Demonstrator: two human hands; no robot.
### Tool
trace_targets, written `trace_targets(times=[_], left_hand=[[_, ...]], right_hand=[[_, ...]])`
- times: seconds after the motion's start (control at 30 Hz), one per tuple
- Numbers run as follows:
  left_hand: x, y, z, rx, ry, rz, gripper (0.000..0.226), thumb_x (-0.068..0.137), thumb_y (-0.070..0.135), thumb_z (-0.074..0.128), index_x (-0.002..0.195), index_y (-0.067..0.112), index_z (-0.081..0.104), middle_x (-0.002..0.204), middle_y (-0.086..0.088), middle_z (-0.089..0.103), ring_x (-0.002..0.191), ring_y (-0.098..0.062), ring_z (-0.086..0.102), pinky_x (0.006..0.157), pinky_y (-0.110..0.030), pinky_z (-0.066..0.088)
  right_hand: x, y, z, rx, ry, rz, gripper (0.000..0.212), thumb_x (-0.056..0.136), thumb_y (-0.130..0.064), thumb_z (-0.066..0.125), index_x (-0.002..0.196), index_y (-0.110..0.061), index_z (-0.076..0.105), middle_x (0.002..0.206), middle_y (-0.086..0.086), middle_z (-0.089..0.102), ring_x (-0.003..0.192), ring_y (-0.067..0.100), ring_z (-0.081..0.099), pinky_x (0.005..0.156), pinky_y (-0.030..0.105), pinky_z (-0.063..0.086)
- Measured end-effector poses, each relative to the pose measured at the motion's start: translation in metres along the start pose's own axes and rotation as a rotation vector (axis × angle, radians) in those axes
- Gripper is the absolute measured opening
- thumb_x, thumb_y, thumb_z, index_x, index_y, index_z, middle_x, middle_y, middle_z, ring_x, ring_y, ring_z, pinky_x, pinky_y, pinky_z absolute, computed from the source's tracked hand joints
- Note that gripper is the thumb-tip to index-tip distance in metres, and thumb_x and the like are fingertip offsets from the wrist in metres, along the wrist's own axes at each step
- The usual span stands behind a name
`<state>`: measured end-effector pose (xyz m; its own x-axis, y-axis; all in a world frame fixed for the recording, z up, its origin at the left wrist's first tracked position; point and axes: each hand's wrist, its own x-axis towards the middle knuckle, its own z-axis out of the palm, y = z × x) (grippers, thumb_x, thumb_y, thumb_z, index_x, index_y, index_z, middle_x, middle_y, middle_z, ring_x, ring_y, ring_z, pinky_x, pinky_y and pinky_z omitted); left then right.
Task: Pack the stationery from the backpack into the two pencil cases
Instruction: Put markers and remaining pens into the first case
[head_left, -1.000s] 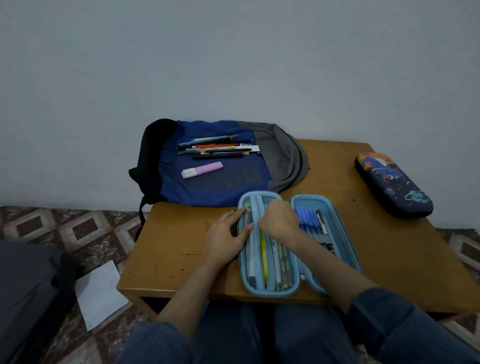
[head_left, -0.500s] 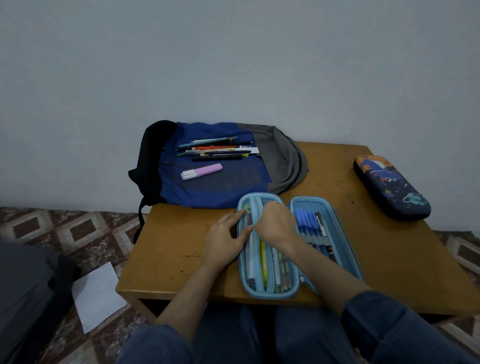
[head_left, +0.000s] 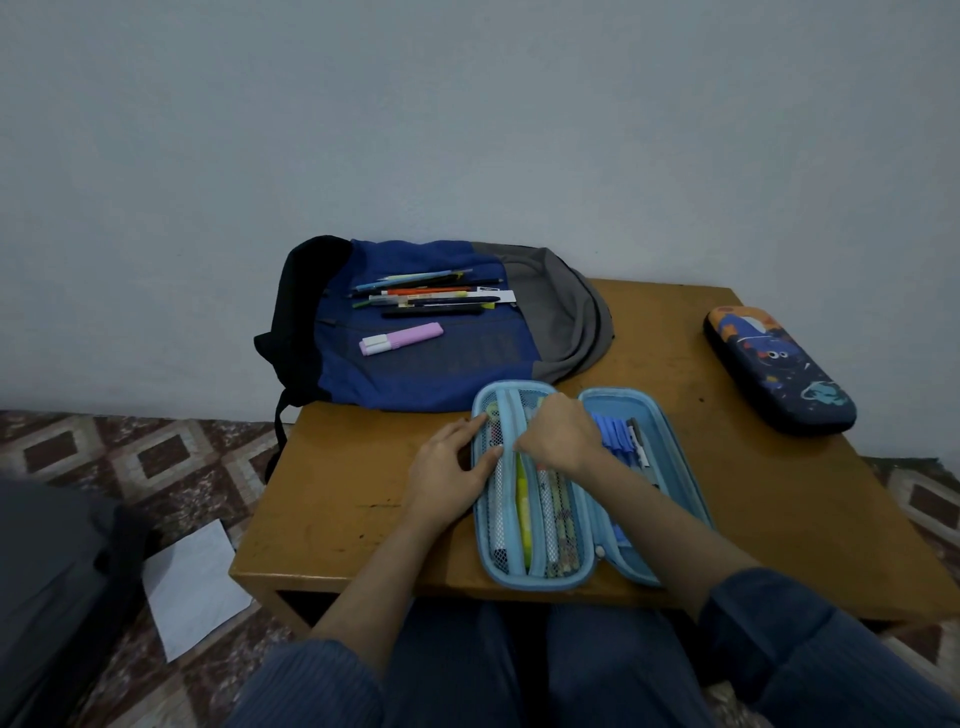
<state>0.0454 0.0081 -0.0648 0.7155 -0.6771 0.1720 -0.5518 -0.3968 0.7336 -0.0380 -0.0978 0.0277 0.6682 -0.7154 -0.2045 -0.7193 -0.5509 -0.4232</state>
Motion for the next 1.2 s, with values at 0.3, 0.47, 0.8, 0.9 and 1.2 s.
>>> trace_targets(times=[0.3, 0.47, 0.8, 0.9, 1.2], left_hand=[[-0.001, 0.001, -0.001, -0.011, 0.004, 0.007, 0.052, 0.087, 0.048, 0.056, 0.135, 0.029, 0.048, 0.137, 0.002, 0.050, 0.125, -0.013, 0.046, 0.102, -0.031, 0.041], [-0.001, 0.001, -0.001, -0.017, -0.005, -0.003, 0.052, 0.087, 0.047, 0.056, 0.135, 0.029, 0.047, 0.138, 0.002, 0.050, 0.125, -0.014, 0.046, 0.102, -0.032, 0.041], [-0.001, 0.002, -0.002, -0.010, -0.015, -0.002, 0.053, 0.088, 0.047, 0.055, 0.136, 0.029, 0.046, 0.139, 0.002, 0.049, 0.126, -0.012, 0.045, 0.100, -0.028, 0.039], [-0.002, 0.003, -0.003, -0.021, -0.006, 0.007, 0.052, 0.087, 0.045, 0.057, 0.135, 0.028, 0.047, 0.137, 0.003, 0.050, 0.124, -0.012, 0.046, 0.098, -0.025, 0.038], [-0.001, 0.003, -0.002, -0.026, 0.008, 0.006, 0.052, 0.086, 0.044, 0.059, 0.134, 0.026, 0.049, 0.137, 0.002, 0.051, 0.125, -0.012, 0.046, 0.099, -0.025, 0.037]], right_hand=[[-0.010, -0.004, 0.002, -0.094, 0.047, -0.078, 0.036, 0.086, -0.014, 0.059, 0.057, -0.010, 0.038, 0.078, 0.009, 0.053, 0.075, 0.025, 0.055, 0.055, 0.028, 0.035], [-0.012, -0.005, 0.004, -0.080, 0.076, -0.063, 0.036, 0.087, -0.011, 0.058, 0.058, -0.011, 0.037, 0.086, 0.014, 0.060, 0.091, 0.030, 0.063, 0.060, 0.027, 0.038], [-0.014, -0.013, 0.001, -0.092, 0.010, -0.061, 0.030, 0.084, -0.027, 0.068, 0.093, 0.000, 0.058, 0.107, 0.015, 0.061, 0.103, 0.030, 0.060, 0.067, 0.030, 0.039], [-0.015, -0.012, -0.001, -0.096, -0.008, -0.060, 0.040, 0.083, -0.026, 0.067, 0.061, -0.010, 0.037, 0.075, 0.006, 0.048, 0.081, 0.026, 0.058, 0.055, 0.028, 0.035], [-0.022, -0.010, -0.014, -0.089, -0.182, -0.091, 0.040, 0.088, -0.016, 0.055, 0.056, -0.012, 0.032, 0.057, 0.002, 0.035, 0.048, 0.014, 0.031, 0.042, 0.025, 0.024]])
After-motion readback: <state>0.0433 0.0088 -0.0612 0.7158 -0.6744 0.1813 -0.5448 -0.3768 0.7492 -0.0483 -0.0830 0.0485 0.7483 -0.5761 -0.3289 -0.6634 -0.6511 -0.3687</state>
